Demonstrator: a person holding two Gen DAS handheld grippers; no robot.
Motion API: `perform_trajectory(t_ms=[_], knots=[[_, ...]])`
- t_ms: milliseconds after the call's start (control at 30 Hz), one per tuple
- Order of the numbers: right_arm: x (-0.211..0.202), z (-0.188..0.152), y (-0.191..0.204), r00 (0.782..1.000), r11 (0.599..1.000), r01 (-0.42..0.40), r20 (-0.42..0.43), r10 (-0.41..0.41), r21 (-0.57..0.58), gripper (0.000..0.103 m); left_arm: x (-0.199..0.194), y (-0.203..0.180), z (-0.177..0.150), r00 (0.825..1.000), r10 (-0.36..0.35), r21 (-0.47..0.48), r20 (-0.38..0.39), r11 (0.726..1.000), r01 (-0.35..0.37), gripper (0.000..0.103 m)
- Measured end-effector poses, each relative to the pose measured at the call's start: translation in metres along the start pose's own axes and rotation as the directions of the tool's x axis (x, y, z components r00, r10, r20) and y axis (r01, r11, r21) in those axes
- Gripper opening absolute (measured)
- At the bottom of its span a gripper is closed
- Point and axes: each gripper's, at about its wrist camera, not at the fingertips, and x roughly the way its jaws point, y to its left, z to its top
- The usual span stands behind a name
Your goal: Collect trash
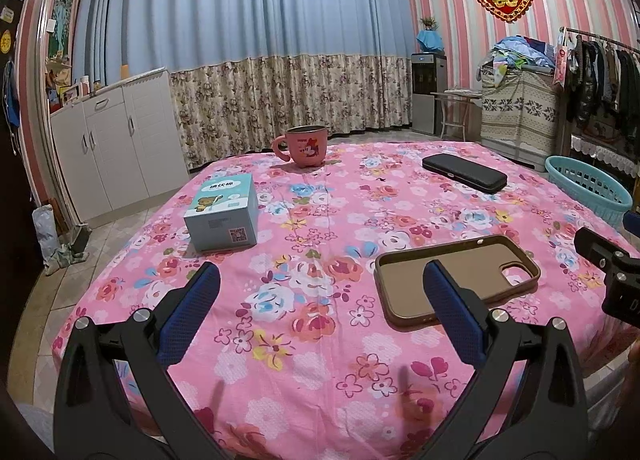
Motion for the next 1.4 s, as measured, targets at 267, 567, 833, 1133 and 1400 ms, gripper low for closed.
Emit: perform_trajectory(t_ms=[267,567,833,1133,1400], knots=[[-0.0008,0.0013,0.0016,1.0,1.0,-0.005,0.01,0.005,0.003,0.099,0.0001,0.0017,0.0016,1.0,0.005,0.0,0.009,1.0,-0.005,0.098],[-0.0038,0.001,0.0007,1.0,1.0,-0.006,0.019,0.006,0.001,0.099,-0.0008,0.0024,0.0029,1.0,0.002,-0.002,0.016,1.0,-0.002,0.098],[-0.005,0.0015,0.0005,1.0,1.0,-0.009,0.028,0.009,0.0,0.099,-0.0042,0.0011,0.004,0.999,-0.006,-0.003,0.033,1.0,0.006,0.098],[-0.0051,-0.0013,0.001,0.999,1.0,-0.014,0.034,0.014,-0.007,0.099,-0.0055,-0.0008,0.0033,0.999,-0.014,-0.002,0.043,1.0,0.014,0.098],[-0.0035,-0.0052,0.0009,0.999,1.0,-0.015,0.037,0.015,-0.015,0.099,-0.0074,-0.0008,0.003,0.998,-0.022,-0.004,0.053,1.0,0.023,0.098]])
